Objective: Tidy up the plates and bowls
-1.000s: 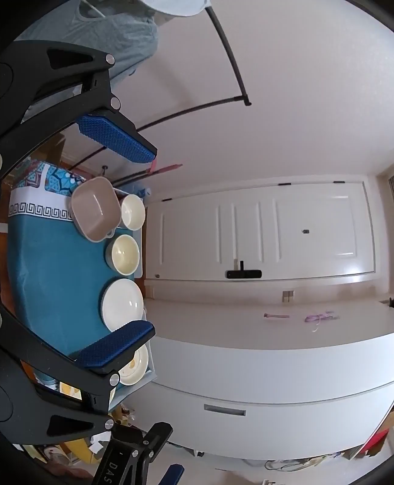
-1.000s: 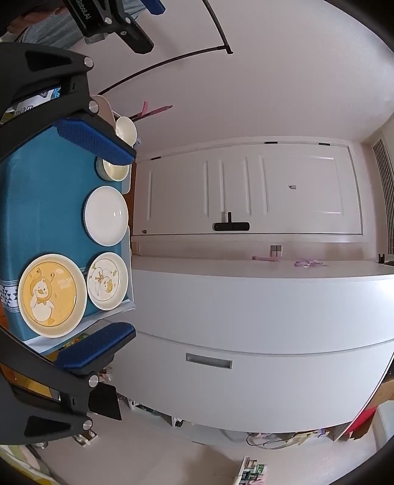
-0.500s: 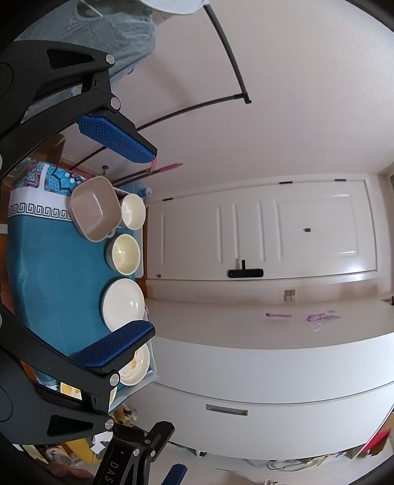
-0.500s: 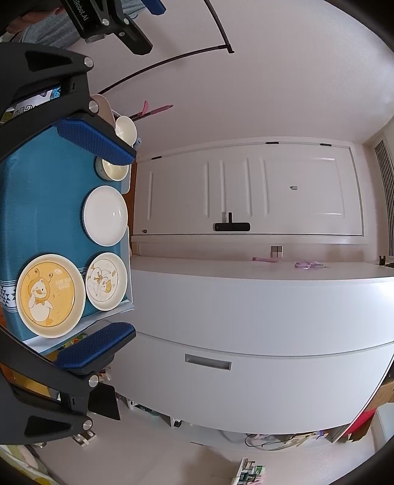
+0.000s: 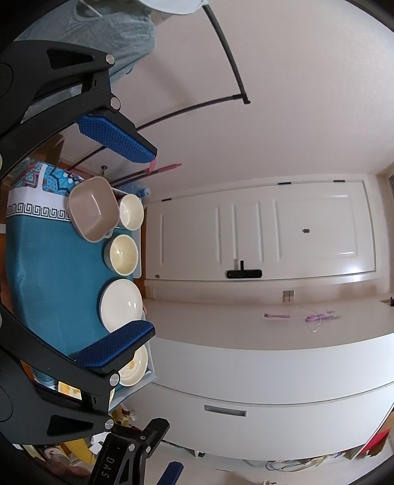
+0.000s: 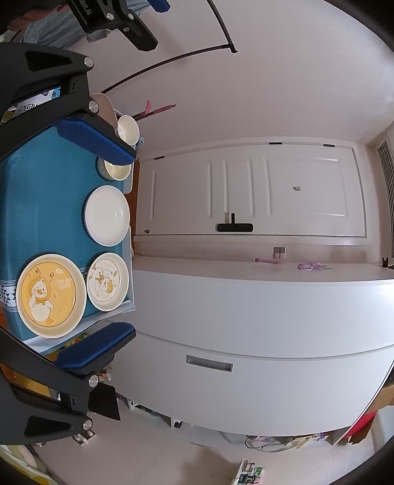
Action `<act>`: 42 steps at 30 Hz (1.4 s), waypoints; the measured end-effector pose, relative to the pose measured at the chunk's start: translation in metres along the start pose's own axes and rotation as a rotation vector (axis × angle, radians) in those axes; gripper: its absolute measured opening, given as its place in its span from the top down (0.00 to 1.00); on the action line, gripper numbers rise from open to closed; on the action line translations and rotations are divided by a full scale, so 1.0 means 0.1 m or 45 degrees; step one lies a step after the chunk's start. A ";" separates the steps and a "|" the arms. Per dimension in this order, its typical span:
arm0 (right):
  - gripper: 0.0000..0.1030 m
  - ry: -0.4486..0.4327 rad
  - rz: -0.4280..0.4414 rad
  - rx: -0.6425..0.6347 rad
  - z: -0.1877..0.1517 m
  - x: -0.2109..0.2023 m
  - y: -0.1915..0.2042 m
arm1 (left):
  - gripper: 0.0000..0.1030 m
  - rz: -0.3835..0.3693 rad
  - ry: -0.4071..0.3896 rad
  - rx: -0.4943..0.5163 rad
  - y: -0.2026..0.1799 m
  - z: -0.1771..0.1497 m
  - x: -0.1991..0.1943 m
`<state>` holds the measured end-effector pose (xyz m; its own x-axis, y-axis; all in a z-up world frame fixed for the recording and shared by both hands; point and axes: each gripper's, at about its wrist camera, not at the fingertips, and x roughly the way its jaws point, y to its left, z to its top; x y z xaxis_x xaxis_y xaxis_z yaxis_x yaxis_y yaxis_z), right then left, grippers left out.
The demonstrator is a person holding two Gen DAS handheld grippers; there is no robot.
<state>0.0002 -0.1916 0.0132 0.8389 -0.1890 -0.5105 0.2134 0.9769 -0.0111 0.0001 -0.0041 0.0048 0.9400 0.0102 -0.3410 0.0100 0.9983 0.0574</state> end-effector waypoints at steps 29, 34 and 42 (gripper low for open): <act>0.00 0.005 0.002 0.007 0.01 0.14 -0.02 | 0.00 -0.023 0.009 -0.003 -0.04 0.04 0.12; 0.00 0.007 0.000 0.007 0.01 0.13 -0.03 | 0.00 -0.023 0.008 -0.003 -0.05 0.03 0.11; 0.00 -0.008 0.001 0.010 0.02 0.06 -0.01 | 0.00 -0.030 -0.006 -0.012 -0.03 0.03 0.07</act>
<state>0.0059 -0.1940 0.0118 0.8422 -0.1891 -0.5050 0.2167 0.9762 -0.0042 0.0080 -0.0074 0.0046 0.9412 -0.0133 -0.3376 0.0287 0.9988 0.0407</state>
